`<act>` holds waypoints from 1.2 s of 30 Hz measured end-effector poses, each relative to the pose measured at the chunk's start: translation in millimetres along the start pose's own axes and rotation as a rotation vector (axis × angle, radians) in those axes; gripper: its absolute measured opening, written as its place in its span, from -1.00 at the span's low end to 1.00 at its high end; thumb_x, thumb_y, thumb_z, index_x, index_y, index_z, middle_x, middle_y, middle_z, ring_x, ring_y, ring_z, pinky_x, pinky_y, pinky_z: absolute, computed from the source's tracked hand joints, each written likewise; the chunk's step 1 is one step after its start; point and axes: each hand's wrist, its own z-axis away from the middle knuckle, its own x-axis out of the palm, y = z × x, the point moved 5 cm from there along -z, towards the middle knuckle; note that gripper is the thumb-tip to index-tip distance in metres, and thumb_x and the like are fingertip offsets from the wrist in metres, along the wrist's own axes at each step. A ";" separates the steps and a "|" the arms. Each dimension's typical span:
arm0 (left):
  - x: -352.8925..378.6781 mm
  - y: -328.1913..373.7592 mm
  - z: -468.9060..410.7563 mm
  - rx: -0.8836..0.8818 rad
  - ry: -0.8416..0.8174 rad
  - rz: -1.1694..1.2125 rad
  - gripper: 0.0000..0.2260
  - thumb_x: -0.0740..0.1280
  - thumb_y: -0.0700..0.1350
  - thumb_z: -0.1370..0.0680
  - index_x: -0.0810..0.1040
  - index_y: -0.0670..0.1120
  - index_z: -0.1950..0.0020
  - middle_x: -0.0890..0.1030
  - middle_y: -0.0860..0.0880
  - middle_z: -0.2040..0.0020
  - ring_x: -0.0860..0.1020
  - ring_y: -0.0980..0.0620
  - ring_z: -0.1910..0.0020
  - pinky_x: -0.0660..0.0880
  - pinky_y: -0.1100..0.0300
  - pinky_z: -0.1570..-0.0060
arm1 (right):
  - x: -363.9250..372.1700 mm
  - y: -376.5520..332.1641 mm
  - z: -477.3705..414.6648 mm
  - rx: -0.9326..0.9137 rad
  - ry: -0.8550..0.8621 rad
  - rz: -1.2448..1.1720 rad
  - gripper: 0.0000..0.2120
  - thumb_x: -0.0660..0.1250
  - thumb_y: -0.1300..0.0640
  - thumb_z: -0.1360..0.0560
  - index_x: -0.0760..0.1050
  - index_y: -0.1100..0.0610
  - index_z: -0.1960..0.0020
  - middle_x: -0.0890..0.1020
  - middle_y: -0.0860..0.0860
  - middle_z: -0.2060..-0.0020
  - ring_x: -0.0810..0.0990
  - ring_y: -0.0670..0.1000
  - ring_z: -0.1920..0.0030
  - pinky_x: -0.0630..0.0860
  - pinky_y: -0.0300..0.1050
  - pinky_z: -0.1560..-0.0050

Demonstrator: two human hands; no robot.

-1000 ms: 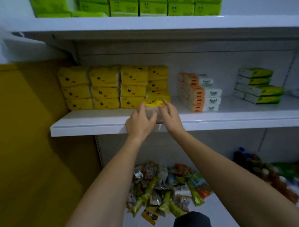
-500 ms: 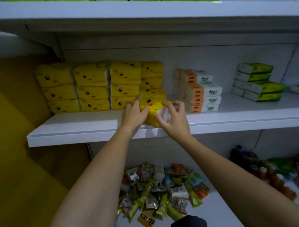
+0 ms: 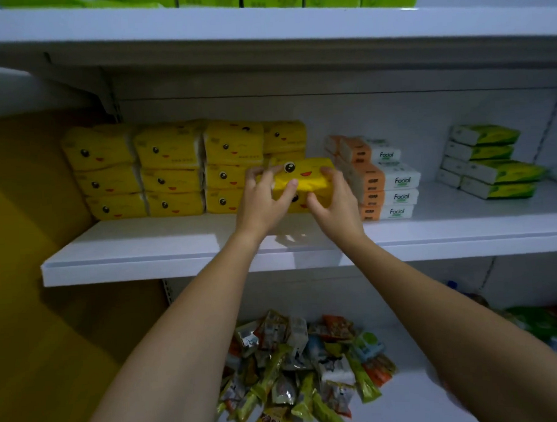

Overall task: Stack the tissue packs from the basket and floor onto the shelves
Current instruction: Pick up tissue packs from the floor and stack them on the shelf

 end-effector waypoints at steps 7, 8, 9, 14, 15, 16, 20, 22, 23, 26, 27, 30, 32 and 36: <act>25.0 -10.0 -43.8 0.077 -0.049 -0.027 -0.56 0.26 -0.13 -0.56 0.29 -0.02 -0.43 0.23 -0.13 -0.42 0.33 -0.11 -0.36 0.33 0.16 -0.25 | 12.6 18.2 -55.6 0.007 0.006 -0.041 -0.52 0.29 0.28 -0.46 0.28 0.21 -0.36 0.31 0.17 -0.33 0.38 0.11 -0.24 0.23 -0.41 0.04; 28.2 -12.9 -49.0 0.083 -0.041 -0.065 -0.57 0.25 -0.13 -0.57 0.29 -0.04 -0.44 0.24 -0.13 -0.42 0.33 -0.11 -0.35 0.34 0.14 -0.23 | 16.2 22.2 -61.2 0.024 0.004 -0.049 -0.52 0.28 0.30 -0.47 0.27 0.22 -0.37 0.32 0.17 -0.33 0.38 0.09 -0.24 0.20 -0.45 0.08; 31.2 -17.1 -53.3 0.077 -0.020 -0.119 -0.58 0.24 -0.11 -0.58 0.29 -0.04 -0.43 0.26 -0.13 -0.41 0.34 -0.11 -0.34 0.36 0.12 -0.18 | 21.2 27.1 -66.2 0.046 -0.002 -0.057 -0.51 0.27 0.30 -0.47 0.26 0.20 -0.38 0.35 0.15 -0.33 0.39 0.06 -0.23 0.19 -0.47 0.11; 38.3 -38.0 -47.6 0.147 0.174 -0.462 -0.62 0.41 -0.18 -0.46 0.47 -0.17 -0.26 0.45 -0.24 -0.18 0.49 -0.21 -0.11 0.48 0.08 0.14 | 48.5 44.8 -58.2 0.053 -0.034 0.005 -0.46 0.22 0.26 -0.52 0.16 0.14 -0.45 0.35 0.16 -0.33 0.34 0.13 -0.30 0.33 -0.13 -0.19; 40.4 -40.3 -45.1 0.220 0.225 -0.493 -0.62 0.49 -0.23 -0.37 0.52 -0.21 -0.15 0.51 -0.27 -0.07 0.53 -0.23 0.00 0.50 0.10 0.20 | 49.1 45.5 -55.8 0.016 -0.001 0.063 -0.47 0.22 0.24 -0.52 0.16 0.17 -0.45 0.32 0.18 -0.33 0.31 0.16 -0.32 0.31 -0.05 -0.25; 42.3 -42.6 -44.5 0.281 0.278 -0.519 -0.61 0.53 -0.27 -0.29 0.52 -0.21 -0.06 0.53 -0.26 0.02 0.53 -0.22 0.07 0.50 0.13 0.25 | 47.9 45.3 -55.1 -0.009 0.038 0.123 -0.48 0.22 0.21 -0.53 0.17 0.19 -0.45 0.31 0.21 -0.32 0.30 0.18 -0.32 0.30 -0.02 -0.24; 47.4 -38.0 -46.5 0.417 0.330 -0.574 -0.67 0.45 -0.35 -0.22 0.46 -0.13 0.11 0.39 -0.11 0.05 0.30 -0.07 0.13 0.41 0.18 0.32 | 43.2 40.6 -55.6 -0.034 0.098 0.161 -0.52 0.24 0.23 -0.52 0.24 0.25 -0.40 0.33 0.25 -0.22 0.44 0.23 -0.12 0.31 -0.11 0.15; 47.9 -40.4 -46.0 0.423 0.335 -0.587 -0.78 0.39 -0.32 -0.25 0.55 -0.13 0.15 0.31 -0.06 0.04 0.29 -0.06 0.13 0.41 0.17 0.31 | 44.9 38.0 -54.0 -0.057 0.089 0.147 -0.57 0.23 0.26 -0.52 0.28 0.30 -0.36 0.36 0.26 -0.19 0.48 0.24 -0.04 0.27 -0.15 0.20; 47.7 -41.3 -45.1 0.407 0.318 -0.594 -0.80 0.35 -0.30 -0.28 0.57 -0.13 0.13 0.31 -0.06 0.02 0.30 -0.07 0.12 0.42 0.16 0.31 | 46.3 37.6 -53.3 -0.070 0.083 0.145 -0.59 0.23 0.28 -0.51 0.29 0.32 -0.34 0.38 0.27 -0.17 0.48 0.25 -0.03 0.27 -0.15 0.19; 52.5 -42.0 -44.3 0.333 0.206 -0.655 -0.75 0.30 -0.21 -0.33 0.59 -0.14 0.01 0.49 -0.13 -0.07 0.41 -0.13 0.02 0.50 0.11 0.22 | 52.2 39.6 -52.0 -0.090 0.023 0.164 -0.63 0.15 0.26 -0.46 0.38 0.34 -0.25 0.42 0.30 -0.16 0.47 0.28 -0.07 0.36 -0.06 0.07; 56.4 -41.9 -43.7 0.288 0.138 -0.684 -0.68 0.35 -0.20 -0.34 0.57 -0.15 -0.08 0.52 -0.17 -0.14 0.47 -0.17 -0.05 0.50 0.07 0.13 | 54.7 42.2 -51.8 -0.086 -0.001 0.186 -0.60 0.11 0.21 -0.44 0.41 0.33 -0.22 0.43 0.29 -0.19 0.45 0.28 -0.11 0.38 0.00 -0.01; 62.6 -42.7 -44.1 0.153 -0.020 -0.741 -0.52 0.24 -0.12 -0.52 0.29 -0.10 -0.44 0.22 -0.14 -0.47 0.25 -0.16 -0.41 0.26 0.00 -0.27 | 56.9 44.3 -52.2 -0.055 -0.059 0.303 -0.51 0.07 0.12 -0.40 0.41 0.24 -0.29 0.30 0.18 -0.40 0.29 0.23 -0.31 0.23 0.02 -0.27; 63.1 -42.9 -43.4 0.150 -0.035 -0.729 -0.50 0.18 -0.11 -0.55 0.19 -0.09 -0.49 0.11 -0.11 -0.52 0.12 -0.14 -0.48 0.17 0.01 -0.35 | 57.9 46.2 -52.5 -0.018 -0.079 0.316 -0.54 0.13 0.14 -0.48 0.32 0.15 -0.37 0.17 0.16 -0.46 0.20 0.20 -0.38 0.17 -0.01 -0.32; 63.3 -42.7 -44.0 0.193 0.005 -0.715 -0.52 0.32 -0.17 -0.45 0.38 -0.18 -0.37 0.30 -0.22 -0.43 0.30 -0.26 -0.38 0.31 -0.08 -0.27 | 61.1 53.1 -54.6 0.066 -0.159 0.174 -0.51 0.21 0.20 -0.50 0.24 0.09 -0.43 0.16 0.18 -0.42 0.31 0.25 -0.33 0.35 0.04 -0.26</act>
